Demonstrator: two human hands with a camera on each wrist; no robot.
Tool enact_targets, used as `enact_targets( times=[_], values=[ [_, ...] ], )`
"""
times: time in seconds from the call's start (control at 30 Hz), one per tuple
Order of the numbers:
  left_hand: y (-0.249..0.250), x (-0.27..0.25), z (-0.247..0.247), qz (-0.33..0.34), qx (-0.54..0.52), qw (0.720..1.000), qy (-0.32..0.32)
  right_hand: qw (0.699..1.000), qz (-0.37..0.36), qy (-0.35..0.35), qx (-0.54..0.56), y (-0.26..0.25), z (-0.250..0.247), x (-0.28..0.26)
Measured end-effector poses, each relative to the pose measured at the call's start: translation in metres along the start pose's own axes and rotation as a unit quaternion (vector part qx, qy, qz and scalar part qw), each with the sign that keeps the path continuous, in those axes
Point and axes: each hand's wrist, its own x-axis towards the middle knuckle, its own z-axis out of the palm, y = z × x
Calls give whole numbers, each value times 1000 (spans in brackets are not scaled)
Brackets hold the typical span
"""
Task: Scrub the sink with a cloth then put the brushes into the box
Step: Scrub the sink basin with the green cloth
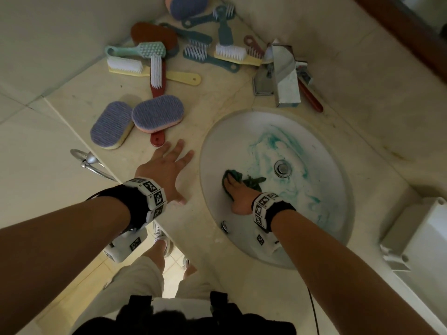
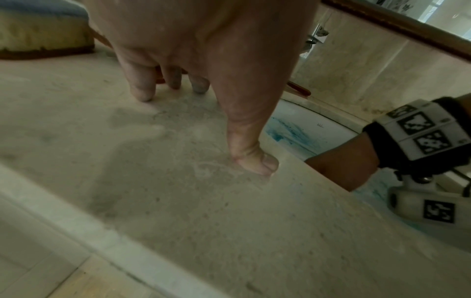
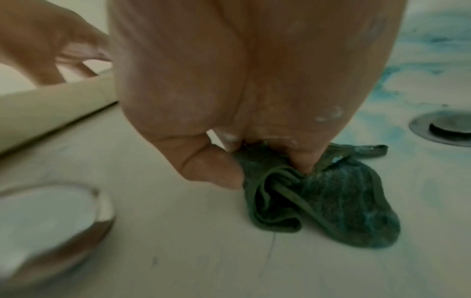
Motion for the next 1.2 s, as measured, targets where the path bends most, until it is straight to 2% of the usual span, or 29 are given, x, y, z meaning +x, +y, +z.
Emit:
enact_targets(
  times=[0.1,0.3,0.57,0.77,1.0,1.1,1.2],
  values=[
    [0,0,0,1,3,1000,-4,1000,5,7,23,-3,0,-1],
    [1,-1,-2,4,8,1000,-2,998,-16,-53,14,14,40,-31],
    [1,-2,-3,4,15,1000,-11,999,25,-11,25,5,29,-19],
    [1,-3,-2,9,11,1000,-4,991,36,-22,124,8,40,-52],
    [-3,-4,6,23,-7,1000,3,988,75,-14,130,8,47,-93],
    [-4,-4,1,33,-11,999,0,983,120,26,137,16,46,-111],
    [-2,-3,-3,54,-42,998,10,958,170,135,189,28,43,-130]
  ],
)
